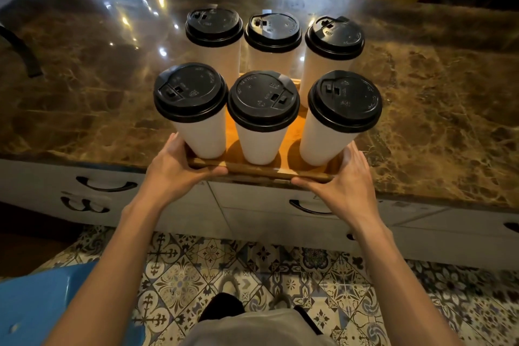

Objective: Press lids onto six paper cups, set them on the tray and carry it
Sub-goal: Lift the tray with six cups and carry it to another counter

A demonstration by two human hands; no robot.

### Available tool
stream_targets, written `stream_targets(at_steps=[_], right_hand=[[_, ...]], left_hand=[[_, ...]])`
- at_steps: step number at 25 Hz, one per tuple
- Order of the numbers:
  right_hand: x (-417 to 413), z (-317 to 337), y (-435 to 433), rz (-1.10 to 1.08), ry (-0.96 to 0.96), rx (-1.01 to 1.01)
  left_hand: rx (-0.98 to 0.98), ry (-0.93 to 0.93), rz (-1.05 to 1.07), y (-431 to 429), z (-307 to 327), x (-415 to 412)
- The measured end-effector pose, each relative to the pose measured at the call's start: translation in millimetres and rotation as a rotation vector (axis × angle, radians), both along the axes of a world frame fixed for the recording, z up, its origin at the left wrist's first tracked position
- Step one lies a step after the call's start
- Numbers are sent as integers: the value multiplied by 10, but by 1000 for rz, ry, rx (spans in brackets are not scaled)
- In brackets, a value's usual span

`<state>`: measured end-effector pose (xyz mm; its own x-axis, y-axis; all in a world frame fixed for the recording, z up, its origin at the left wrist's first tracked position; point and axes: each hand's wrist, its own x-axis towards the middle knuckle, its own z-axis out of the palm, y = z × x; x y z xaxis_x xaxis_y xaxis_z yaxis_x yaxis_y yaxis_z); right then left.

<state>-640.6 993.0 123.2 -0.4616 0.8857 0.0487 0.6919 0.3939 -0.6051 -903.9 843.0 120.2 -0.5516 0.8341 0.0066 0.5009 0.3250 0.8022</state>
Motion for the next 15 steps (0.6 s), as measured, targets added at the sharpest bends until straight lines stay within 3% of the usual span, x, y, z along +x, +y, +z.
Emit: stream_targets(at_steps=[15], right_hand=[[-357, 62, 476, -16, -35, -30]], left_hand=[[-37, 168, 11, 534, -24, -373]])
